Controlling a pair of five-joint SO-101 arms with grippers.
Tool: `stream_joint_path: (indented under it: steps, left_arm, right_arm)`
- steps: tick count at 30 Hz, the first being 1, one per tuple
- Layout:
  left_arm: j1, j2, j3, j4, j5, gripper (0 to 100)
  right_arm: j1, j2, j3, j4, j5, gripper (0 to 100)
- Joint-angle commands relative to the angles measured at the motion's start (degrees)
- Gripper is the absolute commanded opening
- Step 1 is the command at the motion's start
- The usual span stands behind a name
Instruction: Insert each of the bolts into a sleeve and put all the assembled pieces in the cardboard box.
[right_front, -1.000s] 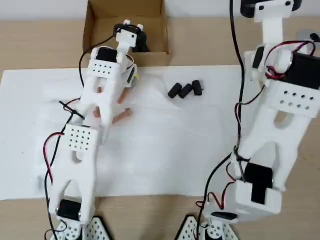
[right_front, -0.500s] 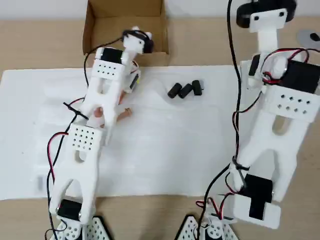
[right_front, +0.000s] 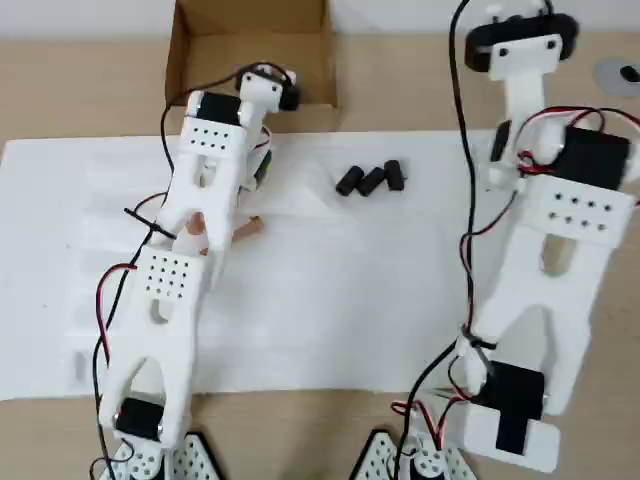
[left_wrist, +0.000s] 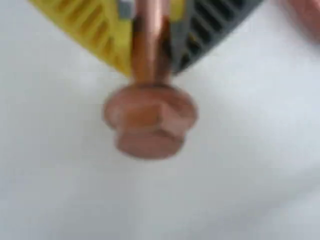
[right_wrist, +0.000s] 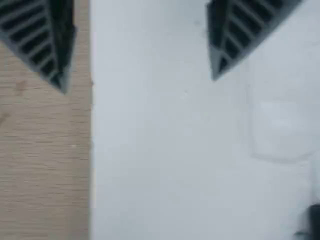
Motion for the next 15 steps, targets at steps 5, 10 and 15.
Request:
stream_joint_path:
  steps: [5, 10, 15]
  left_arm:
    - [-0.35, -18.15, -5.8, 0.53, 8.62, 1]
    - [-0.09, -26.42, -2.2, 0.62, 12.66, 1]
    - [0.09, -38.64, 10.55, 0.7, 15.74, 1]
  right_arm:
    - [-9.27, -2.24, 7.52, -4.31, -3.16, 22.4]
    - [-12.44, -0.75, 12.18, -8.62, -8.88, 22.6]
    - [-12.97, 8.31, 11.21, -8.88, -9.14, 22.4]
